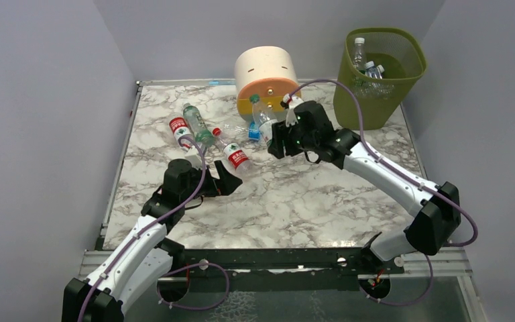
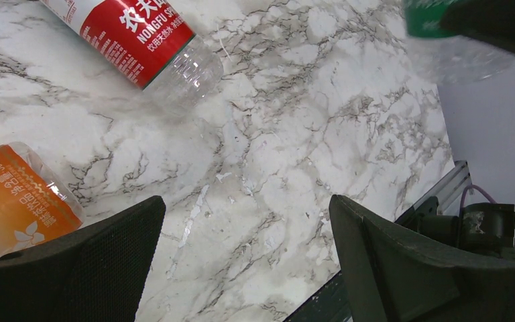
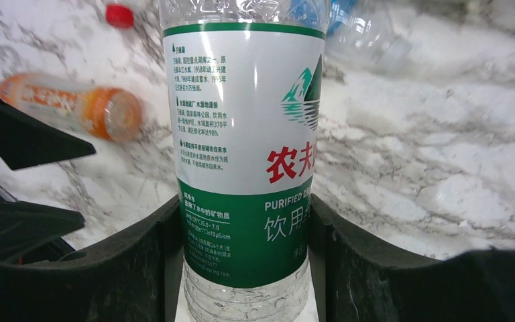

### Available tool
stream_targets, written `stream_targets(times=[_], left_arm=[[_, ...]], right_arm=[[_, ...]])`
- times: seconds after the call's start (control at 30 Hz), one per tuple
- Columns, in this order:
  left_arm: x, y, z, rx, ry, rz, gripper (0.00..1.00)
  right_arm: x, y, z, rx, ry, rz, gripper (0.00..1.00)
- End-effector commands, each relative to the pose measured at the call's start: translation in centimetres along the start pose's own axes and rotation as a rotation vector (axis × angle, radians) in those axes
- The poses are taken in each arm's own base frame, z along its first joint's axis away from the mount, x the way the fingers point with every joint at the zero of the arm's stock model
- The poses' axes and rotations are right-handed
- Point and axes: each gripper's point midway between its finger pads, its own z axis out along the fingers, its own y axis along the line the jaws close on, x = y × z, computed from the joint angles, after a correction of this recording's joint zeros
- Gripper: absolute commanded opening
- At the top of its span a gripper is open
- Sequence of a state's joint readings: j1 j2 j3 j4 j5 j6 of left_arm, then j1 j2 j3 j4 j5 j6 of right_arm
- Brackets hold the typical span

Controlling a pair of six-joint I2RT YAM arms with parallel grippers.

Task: Put the plastic bottles in the bin
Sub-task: Place the plastic bottle in the trash bin.

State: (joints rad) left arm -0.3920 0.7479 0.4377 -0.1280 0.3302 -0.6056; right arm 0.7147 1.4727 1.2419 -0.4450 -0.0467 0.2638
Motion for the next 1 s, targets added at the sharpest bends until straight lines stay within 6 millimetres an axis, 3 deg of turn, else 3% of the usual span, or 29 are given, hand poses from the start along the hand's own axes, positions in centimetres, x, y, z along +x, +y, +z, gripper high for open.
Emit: stream_targets(times=[0.0,0.27,0.67,0.8,0.97], left_arm=[[-0.6,-0.9,-0.2,0.043,-0.018,0.01,0.99],[-0.5,-1.1,-0.4,0.048,-0.006,0.006,0.99],[-0.1,-1.2,-0.1,0.064,0.009,-0.011,0.99],[-0.1,-1.3,-0.2,0.064,0.008,-0.012,0.99],[-0.3,-1.4,-0.2,0.067,0.003,-0.01,0.99]], right_arm=[[-5.5,-0.4,-3.7,0.065,-0.14,-0.035,0.54],[-12.5,-5.0,-7.3,0.154,-0.294,0.003,0.54],[-24.7,-15.0,-14.0,0.294,-0.57,0.138,0.54],[-27.0,-18.7,-14.5,0.34,-0.605,0.185,0.54],[-27.8,-23.3,-14.4,0.345,-0.632,0.262,0.54]])
